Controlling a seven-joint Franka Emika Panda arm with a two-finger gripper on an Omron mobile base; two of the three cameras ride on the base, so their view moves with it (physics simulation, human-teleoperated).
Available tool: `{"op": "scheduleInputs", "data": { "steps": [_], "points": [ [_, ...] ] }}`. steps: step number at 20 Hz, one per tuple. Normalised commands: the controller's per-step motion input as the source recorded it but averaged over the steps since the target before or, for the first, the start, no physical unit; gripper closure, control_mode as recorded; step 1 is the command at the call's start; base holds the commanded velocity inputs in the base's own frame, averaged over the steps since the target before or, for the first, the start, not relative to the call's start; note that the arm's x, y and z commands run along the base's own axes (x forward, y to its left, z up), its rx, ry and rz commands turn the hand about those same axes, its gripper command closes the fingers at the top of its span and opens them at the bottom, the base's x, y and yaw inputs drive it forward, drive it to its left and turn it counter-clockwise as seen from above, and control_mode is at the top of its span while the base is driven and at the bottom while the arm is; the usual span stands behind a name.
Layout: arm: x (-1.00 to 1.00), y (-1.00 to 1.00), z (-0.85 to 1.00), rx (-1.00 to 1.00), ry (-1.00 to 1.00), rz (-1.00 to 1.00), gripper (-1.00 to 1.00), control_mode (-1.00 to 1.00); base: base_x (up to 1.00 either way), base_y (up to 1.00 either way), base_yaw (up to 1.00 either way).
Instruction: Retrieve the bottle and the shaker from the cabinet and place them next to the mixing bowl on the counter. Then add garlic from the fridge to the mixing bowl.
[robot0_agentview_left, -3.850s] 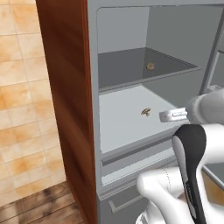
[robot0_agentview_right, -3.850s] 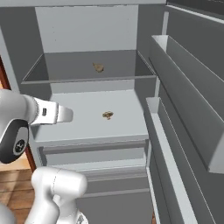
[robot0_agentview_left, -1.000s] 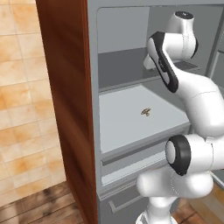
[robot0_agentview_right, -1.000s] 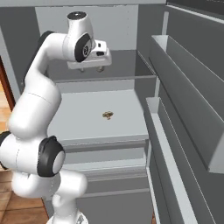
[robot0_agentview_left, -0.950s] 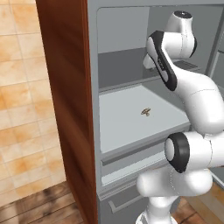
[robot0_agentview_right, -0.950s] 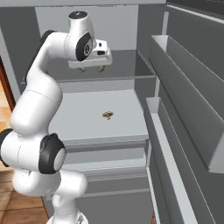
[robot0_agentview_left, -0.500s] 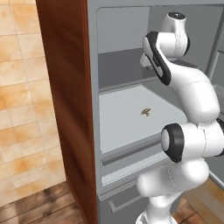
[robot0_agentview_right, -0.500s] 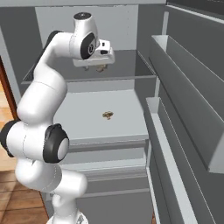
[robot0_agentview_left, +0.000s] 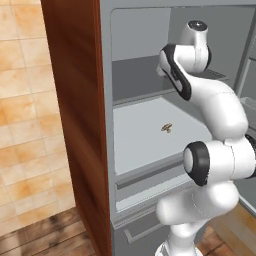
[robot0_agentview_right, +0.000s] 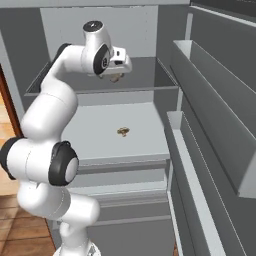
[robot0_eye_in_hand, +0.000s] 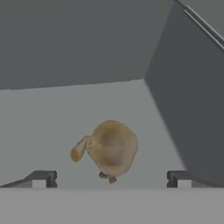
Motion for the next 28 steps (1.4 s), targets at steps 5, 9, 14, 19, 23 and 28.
{"op": "scheduleInputs", "data": {
  "steps": [5,9,14,19,23,28],
  "points": [
    [0.51,0.0,0.0,0.0,0.0,0.0,-1.0,-1.0,0.0,0.0,0.0],
    [0.22,0.0,0.06,0.0,0.05,0.0,-1.0,-1.0,0.0,0.0,0.0],
    [-0.03,0.0,0.03,0.0,0.09,0.0,-1.0,-1.0,0.0,0.0,0.0],
    [-0.38,0.0,0.01,0.0,0.07,0.0,-1.0,-1.0,0.0,0.0,0.0],
    [-0.13,0.0,-0.09,0.0,-0.01,0.0,-1.0,-1.0,0.0,0.0,0.0],
    [0.32,0.0,-0.41,0.0,-0.09,0.0,-1.0,-1.0,0.0,0.0,0.0]
  ]
}}
